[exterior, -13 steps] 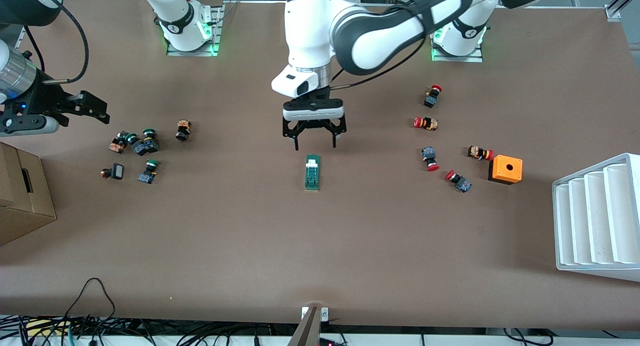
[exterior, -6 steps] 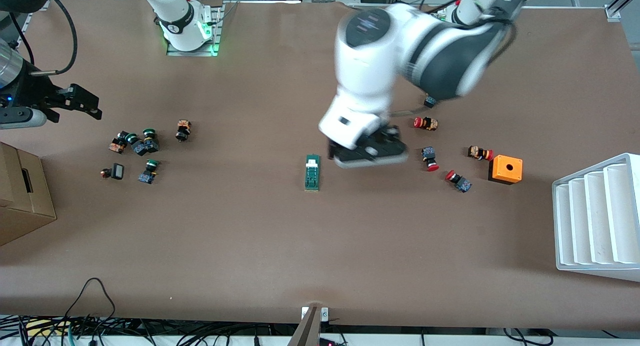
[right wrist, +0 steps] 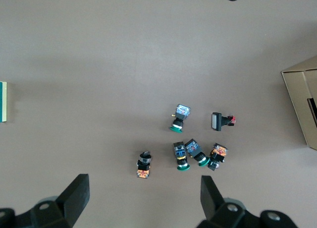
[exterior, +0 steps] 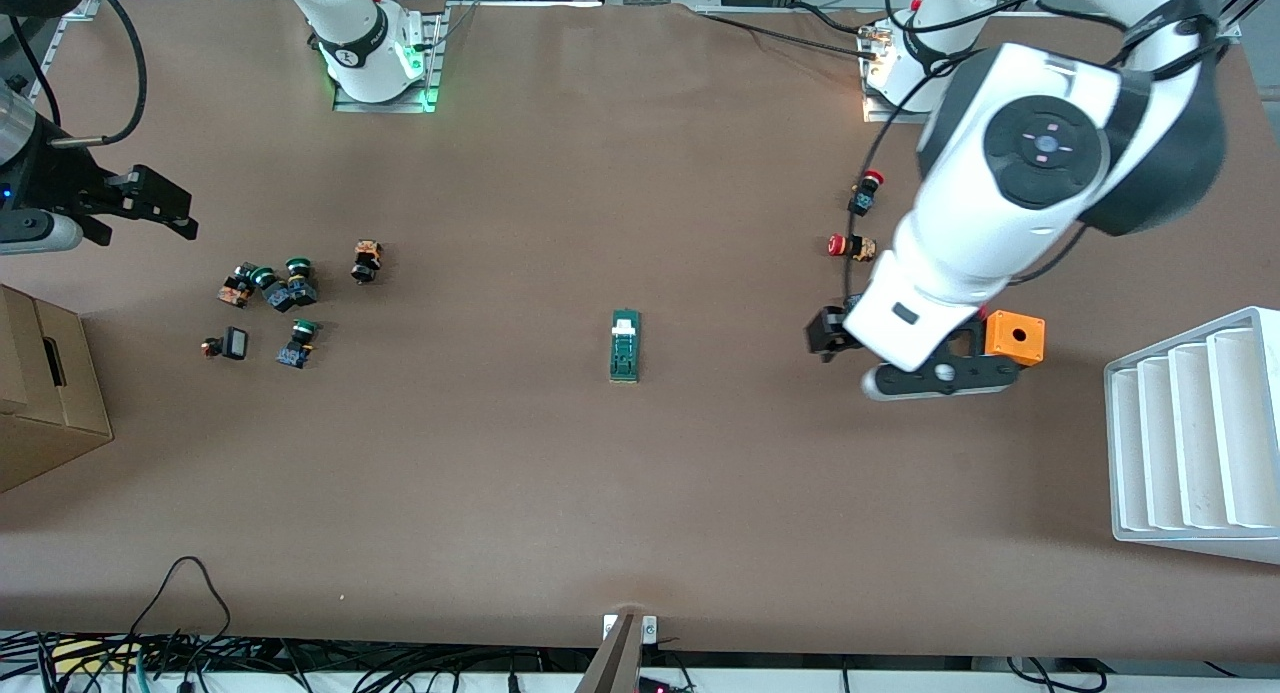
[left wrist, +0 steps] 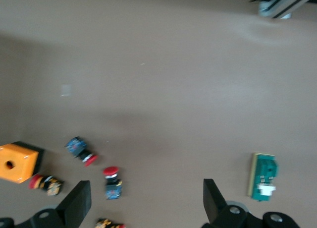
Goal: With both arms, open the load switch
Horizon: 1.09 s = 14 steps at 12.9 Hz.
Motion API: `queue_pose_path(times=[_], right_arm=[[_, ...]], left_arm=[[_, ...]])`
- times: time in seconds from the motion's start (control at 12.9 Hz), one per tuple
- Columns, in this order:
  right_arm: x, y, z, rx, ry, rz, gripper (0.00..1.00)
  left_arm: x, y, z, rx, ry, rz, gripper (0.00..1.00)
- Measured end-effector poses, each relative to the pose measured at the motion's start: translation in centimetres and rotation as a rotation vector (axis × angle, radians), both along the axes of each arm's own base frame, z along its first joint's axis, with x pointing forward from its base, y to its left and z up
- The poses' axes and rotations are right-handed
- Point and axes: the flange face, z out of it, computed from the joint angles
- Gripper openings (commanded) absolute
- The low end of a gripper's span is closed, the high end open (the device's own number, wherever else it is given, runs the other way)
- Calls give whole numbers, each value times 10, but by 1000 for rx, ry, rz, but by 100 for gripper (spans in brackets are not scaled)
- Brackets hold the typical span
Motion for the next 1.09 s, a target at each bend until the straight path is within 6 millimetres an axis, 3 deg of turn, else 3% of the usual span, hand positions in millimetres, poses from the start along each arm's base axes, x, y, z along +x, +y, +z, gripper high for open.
queue_pose_path(times=[0.23, 0.62, 0.78, 0.85, 0.93, 1.09], right_arm=[[0, 0, 0, 0, 0, 2, 99], [0, 1, 0, 0, 1, 8, 99], [0, 1, 0, 0, 1, 10, 99], [0, 1, 0, 0, 1, 10, 99], [0, 1, 0, 0, 1, 11, 99], [0, 2, 0, 0, 2, 11, 99]], left_arm=[[-13, 48, 3, 24, 35, 32, 99], [-47, 120, 26, 20, 60, 32, 99], [-54, 164, 35, -29, 76, 33, 99], [-57, 200, 41, -49, 80, 18, 99], [-61, 219, 46, -56, 82, 13, 99], [-73, 236, 59, -63, 85, 16, 99]])
